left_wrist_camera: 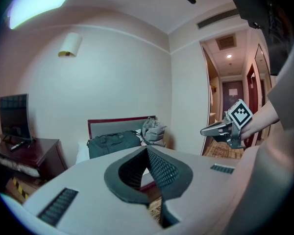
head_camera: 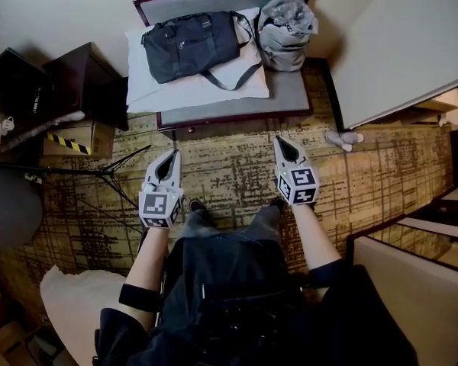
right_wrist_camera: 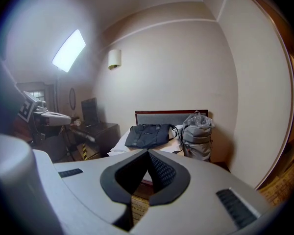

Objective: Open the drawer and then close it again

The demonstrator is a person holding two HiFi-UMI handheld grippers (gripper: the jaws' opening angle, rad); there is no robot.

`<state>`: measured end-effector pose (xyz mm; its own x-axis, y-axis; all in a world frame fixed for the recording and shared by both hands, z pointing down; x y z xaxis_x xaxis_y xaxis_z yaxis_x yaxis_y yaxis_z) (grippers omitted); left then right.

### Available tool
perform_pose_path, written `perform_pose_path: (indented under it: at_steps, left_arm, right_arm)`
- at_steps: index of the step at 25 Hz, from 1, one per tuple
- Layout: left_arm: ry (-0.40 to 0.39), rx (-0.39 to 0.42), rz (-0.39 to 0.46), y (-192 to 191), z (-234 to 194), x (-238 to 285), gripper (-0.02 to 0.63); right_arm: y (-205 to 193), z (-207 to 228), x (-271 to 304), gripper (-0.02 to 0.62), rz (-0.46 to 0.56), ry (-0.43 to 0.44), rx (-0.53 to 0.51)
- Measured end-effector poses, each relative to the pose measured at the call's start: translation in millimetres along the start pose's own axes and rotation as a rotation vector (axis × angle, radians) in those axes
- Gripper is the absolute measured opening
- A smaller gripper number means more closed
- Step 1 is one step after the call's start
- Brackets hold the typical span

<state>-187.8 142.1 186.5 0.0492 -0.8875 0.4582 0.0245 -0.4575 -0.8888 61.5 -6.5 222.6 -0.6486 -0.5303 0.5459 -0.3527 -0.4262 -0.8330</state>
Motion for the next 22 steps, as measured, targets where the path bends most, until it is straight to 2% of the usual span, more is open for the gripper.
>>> perform_pose_path:
  at_steps: [6, 9, 12, 16, 22]
  left_arm:
    - [-0.099, 0.064, -0.027, -9, -16, -17, 0.002]
    - [-0.124, 0.090, -0.040, -20, -28, -25, 0.002]
    - [-0.092, 0.055, -0.042, -31, -40, -31, 0.002]
    - [0.001, 0.012, -0.051, -39, -53, -32, 0.002]
    - [0.061, -0.012, -0.048, -51, -61, -32, 0.002]
  right_arm:
    - [-15, -59, 18, 0.005, -0.002, -0.007, 0.042]
    - [-20, -91, 30, 0.005, -0.016, 0.017, 0.048]
    - [-22, -116, 40, 0.005, -0.036, 0.067, 0.040]
    - [-29, -134, 62, 0.005, -0.063, 0.160, 0.035]
    - [-55, -161, 108, 0.006, -0.086, 0.274, 0.104]
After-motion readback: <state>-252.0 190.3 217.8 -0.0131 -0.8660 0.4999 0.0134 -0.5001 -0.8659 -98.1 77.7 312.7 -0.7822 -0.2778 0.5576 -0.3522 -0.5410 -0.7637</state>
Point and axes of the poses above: the fingertips, and each gripper's own axes: x forward along the fingers, z to its right, y out of its top, the point moved 1 cm from there along -x, backward along the fingers, and after that the axes turned 8 degrees about -z, right-handed, at the moved point
